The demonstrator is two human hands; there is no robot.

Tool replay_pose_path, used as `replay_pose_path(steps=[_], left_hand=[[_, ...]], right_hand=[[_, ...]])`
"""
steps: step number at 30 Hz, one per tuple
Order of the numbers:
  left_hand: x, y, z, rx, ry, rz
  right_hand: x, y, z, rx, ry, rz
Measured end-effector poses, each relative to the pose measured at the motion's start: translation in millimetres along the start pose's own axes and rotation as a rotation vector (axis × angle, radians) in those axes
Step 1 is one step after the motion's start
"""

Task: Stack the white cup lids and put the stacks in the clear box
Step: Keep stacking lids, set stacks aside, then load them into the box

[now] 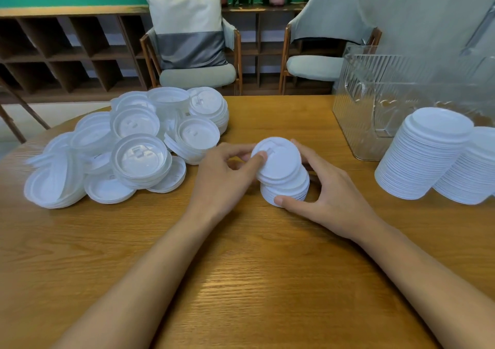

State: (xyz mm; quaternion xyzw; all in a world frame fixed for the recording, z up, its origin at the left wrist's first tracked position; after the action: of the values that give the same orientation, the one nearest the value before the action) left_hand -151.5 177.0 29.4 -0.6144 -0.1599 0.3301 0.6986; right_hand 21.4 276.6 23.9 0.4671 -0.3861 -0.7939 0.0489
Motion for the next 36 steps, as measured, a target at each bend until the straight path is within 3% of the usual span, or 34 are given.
replay_pose_path(steps=[6,13,30,36], left_hand=[[14.2,-1.5,-7.0,0.088,0.023,0.290],[28.2,-6.2,-11.8,0.147,0.194,0.251],[28.9,6.0,-14.0,0.162,0.229,0.217],[25.4,-9.3,-19.4,0.292,0.219,0.324]], right_hand=[[-1.0,0.6,-1.3,0.008,0.000,-0.006],[1.4,-0.8,-0.9,-0.010,0.004,-0.023],[6.9,-0.3,-2.2,0.001,0.058,-0.041],[6.7,0.8,-2.3,0.002,0.042,-0.063]])
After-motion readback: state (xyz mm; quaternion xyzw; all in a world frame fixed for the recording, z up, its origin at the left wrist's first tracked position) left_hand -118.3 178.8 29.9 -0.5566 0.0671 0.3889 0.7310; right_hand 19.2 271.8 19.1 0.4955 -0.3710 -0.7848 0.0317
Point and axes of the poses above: each hand's wrist, its own z-axis towards the middle knuckle, its own x-axis out of the palm, y = z × x, the point moved 9 cm from there along z, towards the middle knuckle, and after that the axes turned 2 degrees about -z, right-handed, at the moved point
